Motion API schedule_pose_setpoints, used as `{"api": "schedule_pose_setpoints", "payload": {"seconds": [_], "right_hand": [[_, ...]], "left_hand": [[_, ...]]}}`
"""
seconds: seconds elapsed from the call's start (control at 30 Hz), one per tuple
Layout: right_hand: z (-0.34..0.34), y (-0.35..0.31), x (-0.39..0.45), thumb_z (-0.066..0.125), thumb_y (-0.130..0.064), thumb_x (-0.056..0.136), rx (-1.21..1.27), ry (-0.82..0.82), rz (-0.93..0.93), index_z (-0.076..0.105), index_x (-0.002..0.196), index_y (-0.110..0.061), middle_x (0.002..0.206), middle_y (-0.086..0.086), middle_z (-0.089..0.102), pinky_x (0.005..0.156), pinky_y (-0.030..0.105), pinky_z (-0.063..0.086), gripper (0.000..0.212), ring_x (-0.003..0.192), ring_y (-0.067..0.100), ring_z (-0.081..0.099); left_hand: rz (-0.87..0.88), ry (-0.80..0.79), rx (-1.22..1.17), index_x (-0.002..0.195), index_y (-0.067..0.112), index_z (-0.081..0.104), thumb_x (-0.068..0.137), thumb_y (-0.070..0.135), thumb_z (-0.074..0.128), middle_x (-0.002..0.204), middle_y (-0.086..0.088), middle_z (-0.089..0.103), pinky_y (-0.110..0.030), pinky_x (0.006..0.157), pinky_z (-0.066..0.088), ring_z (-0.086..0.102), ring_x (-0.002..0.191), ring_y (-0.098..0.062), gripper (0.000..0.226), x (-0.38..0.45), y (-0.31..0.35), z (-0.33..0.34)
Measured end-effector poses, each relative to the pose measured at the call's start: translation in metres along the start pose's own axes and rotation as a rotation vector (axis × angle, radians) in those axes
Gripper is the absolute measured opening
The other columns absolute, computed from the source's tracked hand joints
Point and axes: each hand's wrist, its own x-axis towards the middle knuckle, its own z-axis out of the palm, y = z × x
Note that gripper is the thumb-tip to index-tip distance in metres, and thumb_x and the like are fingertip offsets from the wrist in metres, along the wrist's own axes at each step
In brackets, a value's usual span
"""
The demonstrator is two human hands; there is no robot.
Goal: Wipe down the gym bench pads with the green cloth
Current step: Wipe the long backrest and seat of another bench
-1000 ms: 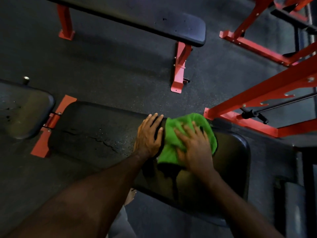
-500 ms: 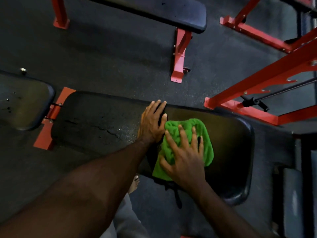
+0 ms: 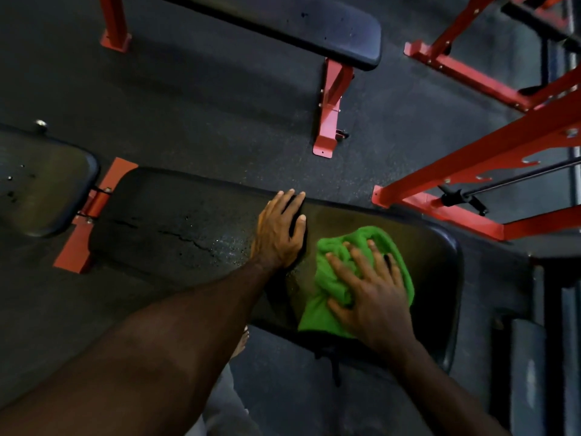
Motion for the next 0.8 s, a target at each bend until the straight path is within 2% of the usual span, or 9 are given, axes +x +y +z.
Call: {"api": "schedule_pose_setpoints", "payload": {"seconds": [0.1, 0.17, 0.23, 0.33, 0.43, 0.53, 0.63, 0.7, 0.8], "right_hand": [[-0.006, 0.001, 0.037, 0.062, -0.061, 0.082, 0.073, 0.081, 0.295, 0.048, 0.152, -0.038, 0.16, 0.01, 0.043, 0.122, 0.064, 0.021, 0.076, 0.153, 0.042, 0.026], [-0.002, -0.024, 0.046, 0.067, -0.057, 0.082, 0.097, 0.073, 0.373, 0.047, 0.153, -0.038, 0.163, 0.012, 0.038, 0.122, 0.066, 0.015, 0.076, 0.154, 0.046, 0.019], [0.007, -0.038, 0.032, 0.056, -0.061, 0.085, 0.051, 0.026, 0.2, 0.044, 0.153, -0.042, 0.166, 0.01, 0.033, 0.121, 0.067, 0.017, 0.071, 0.155, 0.047, 0.016], [0.003, -0.011, 0.01, 0.047, -0.066, 0.084, 0.008, -0.036, -0.057, 0.046, 0.152, -0.043, 0.164, 0.004, 0.039, 0.121, 0.061, 0.026, 0.071, 0.155, 0.04, 0.024], [-0.01, 0.019, 0.038, 0.048, -0.066, 0.081, 0.033, 0.053, 0.15, 0.051, 0.15, -0.037, 0.157, 0.007, 0.049, 0.12, 0.06, 0.029, 0.075, 0.149, 0.039, 0.036], [-0.017, -0.001, 0.074, 0.06, -0.061, 0.084, 0.086, 0.036, 0.386, 0.042, 0.155, -0.038, 0.161, 0.01, 0.04, 0.123, 0.063, 0.016, 0.076, 0.151, 0.043, 0.026], [-0.015, -0.018, 0.076, 0.058, -0.061, 0.09, 0.064, -0.061, 0.182, 0.03, 0.158, -0.048, 0.169, 0.008, 0.026, 0.123, 0.063, 0.004, 0.075, 0.156, 0.045, 0.011], [-0.021, 0.001, 0.07, 0.053, -0.066, 0.088, 0.047, -0.131, 0.037, 0.028, 0.158, -0.05, 0.169, 0.004, 0.026, 0.125, 0.059, 0.008, 0.075, 0.156, 0.04, 0.015], [-0.029, 0.03, 0.087, 0.048, -0.069, 0.082, 0.076, -0.01, 0.241, 0.046, 0.151, -0.043, 0.155, 0.006, 0.048, 0.118, 0.056, 0.028, 0.074, 0.141, 0.037, 0.043]], "left_hand": [[-0.007, -0.012, -0.006, 0.155, 0.025, 0.044, 0.103, 0.04, 0.04, 0.163, 0.0, 0.039, -0.042, 0.124, 0.023, 0.027, 0.154, -0.017, 0.055, -0.001, 0.003, -0.002], [-0.005, -0.001, -0.011, 0.155, 0.024, 0.046, 0.103, 0.04, 0.04, 0.163, -0.001, 0.04, -0.04, 0.123, 0.023, 0.027, 0.154, -0.018, 0.055, -0.001, 0.002, -0.001], [-0.001, 0.012, -0.018, 0.154, 0.023, 0.047, 0.102, 0.039, 0.042, 0.162, -0.001, 0.041, -0.041, 0.123, 0.025, 0.029, 0.153, -0.019, 0.054, -0.002, 0.002, 0.0], [0.0, -0.001, -0.023, 0.155, 0.024, 0.046, 0.102, 0.038, 0.043, 0.163, 0.0, 0.04, -0.042, 0.123, 0.026, 0.027, 0.154, -0.018, 0.054, 0.0, 0.001, 0.0], [-0.003, -0.005, -0.02, 0.155, 0.025, 0.045, 0.103, 0.039, 0.043, 0.163, 0.001, 0.038, -0.042, 0.123, 0.025, 0.026, 0.154, -0.016, 0.054, -0.001, 0.002, -0.002], [0.003, 0.001, -0.017, 0.155, 0.025, 0.045, 0.103, 0.04, 0.041, 0.163, 0.001, 0.039, -0.04, 0.123, 0.025, 0.026, 0.154, -0.016, 0.054, -0.002, 0.002, -0.001], [0.022, 0.018, -0.029, 0.154, 0.023, 0.048, 0.102, 0.04, 0.041, 0.162, -0.002, 0.042, -0.046, 0.122, 0.03, 0.031, 0.153, -0.021, 0.055, -0.001, 0.0, 0.001], [0.031, 0.026, -0.034, 0.153, 0.022, 0.049, 0.102, 0.039, 0.042, 0.161, -0.003, 0.043, -0.049, 0.12, 0.033, 0.032, 0.152, -0.022, 0.054, 0.0, -0.001, 0.002], [0.018, 0.003, -0.025, 0.154, 0.023, 0.047, 0.103, 0.041, 0.04, 0.162, -0.001, 0.041, -0.048, 0.121, 0.031, 0.029, 0.154, -0.02, 0.055, -0.001, 0.0, -0.001]]}}
